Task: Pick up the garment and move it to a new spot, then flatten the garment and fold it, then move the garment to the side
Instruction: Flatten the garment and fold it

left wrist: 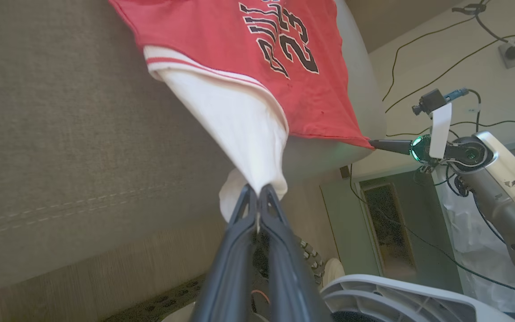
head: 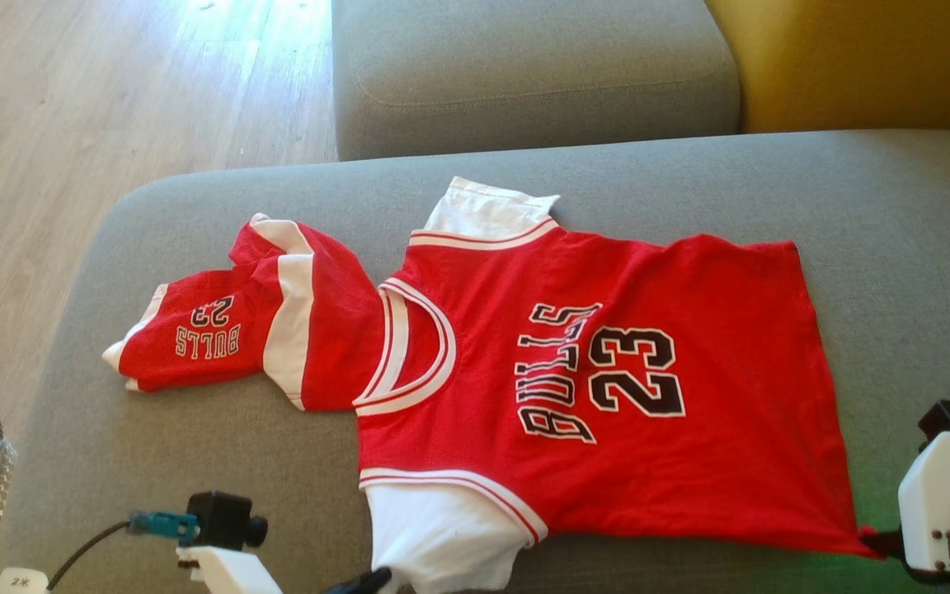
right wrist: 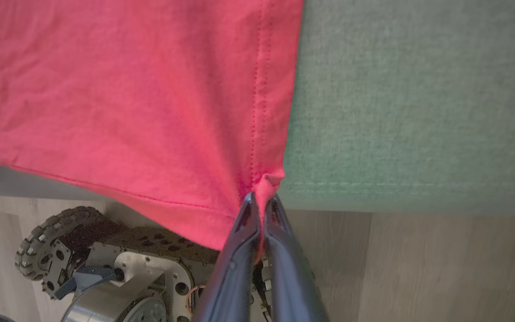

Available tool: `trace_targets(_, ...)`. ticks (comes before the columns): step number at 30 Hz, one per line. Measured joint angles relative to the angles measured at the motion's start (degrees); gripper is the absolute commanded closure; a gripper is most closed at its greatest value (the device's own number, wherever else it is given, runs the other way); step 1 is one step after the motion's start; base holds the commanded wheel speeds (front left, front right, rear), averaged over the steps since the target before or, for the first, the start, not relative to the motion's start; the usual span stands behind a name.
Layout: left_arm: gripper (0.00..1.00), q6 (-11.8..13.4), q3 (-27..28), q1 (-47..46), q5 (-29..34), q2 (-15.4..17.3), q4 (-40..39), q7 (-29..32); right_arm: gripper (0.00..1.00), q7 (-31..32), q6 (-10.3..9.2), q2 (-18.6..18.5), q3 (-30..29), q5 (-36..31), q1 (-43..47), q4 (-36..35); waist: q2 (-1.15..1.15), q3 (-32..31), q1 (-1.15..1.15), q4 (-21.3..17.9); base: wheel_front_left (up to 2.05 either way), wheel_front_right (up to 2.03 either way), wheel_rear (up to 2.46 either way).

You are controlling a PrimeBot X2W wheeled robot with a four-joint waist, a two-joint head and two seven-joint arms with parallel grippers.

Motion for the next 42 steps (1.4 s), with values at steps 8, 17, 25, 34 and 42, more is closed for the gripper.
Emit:
trace_targets(8,1.00,-0.2,-0.1,1.0,-1.3,2.6,-3.0,3.4,1.00,4.8,0.00,-0.1,-5.2,-1.3,3.9,-5.8,0.00,0.8,0.00,0.0,0.00,0.00,0.00)
trace_targets(17,1.00,0.1,2.0,-5.3,-1.4,0.8,-4.2,3.3,1.00,8.7,0.00,2.5,-10.6,-7.4,2.7,-11.5,0.00,3.7,0.00,-1.0,0.00,0.00,0.00)
trace_targets(25,1.00,0.1,4.3,-13.5,-1.1,-2.5,-0.6,0.8,1.00,8.0,0.00,6.4,-14.3,-13.1,-4.8,-11.1,0.00,7.3,0.00,-2.1,0.00,0.00,0.00)
trace_targets(34,1.00,-0.6,4.6,-21.9,0.8,-7.1,6.5,-1.0,1.00,2.6,0.00,9.1,-15.1,-15.9,-10.9,-6.2,0.00,11.1,0.00,-3.0,0.00,0.00,0.00)
trace_targets(42,1.00,-0.7,5.3,-27.0,3.0,-8.9,13.5,-2.9,1.00,-3.0,0.00,9.9,-14.7,-17.1,-15.6,-2.2,0.00,14.3,0.00,-4.2,0.00,0.00,0.00)
